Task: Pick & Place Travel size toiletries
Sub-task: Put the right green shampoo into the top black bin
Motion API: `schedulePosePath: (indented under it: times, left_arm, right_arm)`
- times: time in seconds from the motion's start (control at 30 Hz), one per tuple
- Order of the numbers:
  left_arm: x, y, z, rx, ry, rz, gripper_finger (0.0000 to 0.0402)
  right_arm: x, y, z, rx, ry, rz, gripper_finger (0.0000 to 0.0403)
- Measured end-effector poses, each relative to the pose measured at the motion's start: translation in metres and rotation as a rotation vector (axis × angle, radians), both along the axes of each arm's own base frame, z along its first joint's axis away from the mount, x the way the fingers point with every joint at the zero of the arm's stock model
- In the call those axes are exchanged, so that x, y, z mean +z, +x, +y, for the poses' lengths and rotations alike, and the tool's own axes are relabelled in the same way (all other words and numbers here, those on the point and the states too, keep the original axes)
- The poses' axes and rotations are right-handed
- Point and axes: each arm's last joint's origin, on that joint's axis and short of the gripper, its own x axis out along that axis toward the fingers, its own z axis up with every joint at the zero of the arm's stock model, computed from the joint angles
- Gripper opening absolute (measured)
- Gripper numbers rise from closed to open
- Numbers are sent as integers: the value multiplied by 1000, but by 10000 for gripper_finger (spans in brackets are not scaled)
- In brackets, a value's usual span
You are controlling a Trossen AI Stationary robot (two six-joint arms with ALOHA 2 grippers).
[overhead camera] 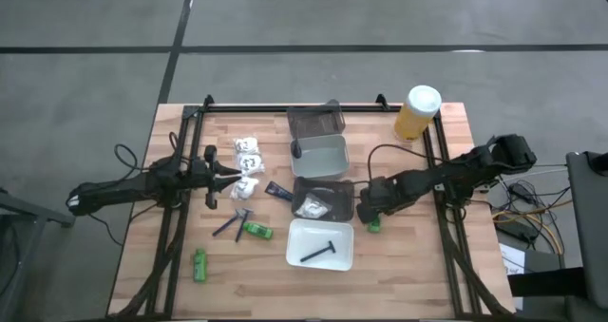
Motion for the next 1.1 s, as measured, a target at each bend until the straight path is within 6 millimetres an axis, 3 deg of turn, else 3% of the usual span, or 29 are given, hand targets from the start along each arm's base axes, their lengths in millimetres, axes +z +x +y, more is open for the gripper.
schedulePosePath:
  times: [0.33, 0.8, 1.1]
  left_arm:
    - [0, 0, 0, 0, 0, 0, 78]
    - [0, 0, 0, 0, 0, -1, 78]
    - [0, 0, 0, 0, 0, -1, 78]
  right_arm:
    - [-13, -19, 8, 4, -17, 44, 244]
    - [-10, -35, 8, 177, -14, 41, 163]
    - [-8, -33, 8, 358, -40, 17, 164]
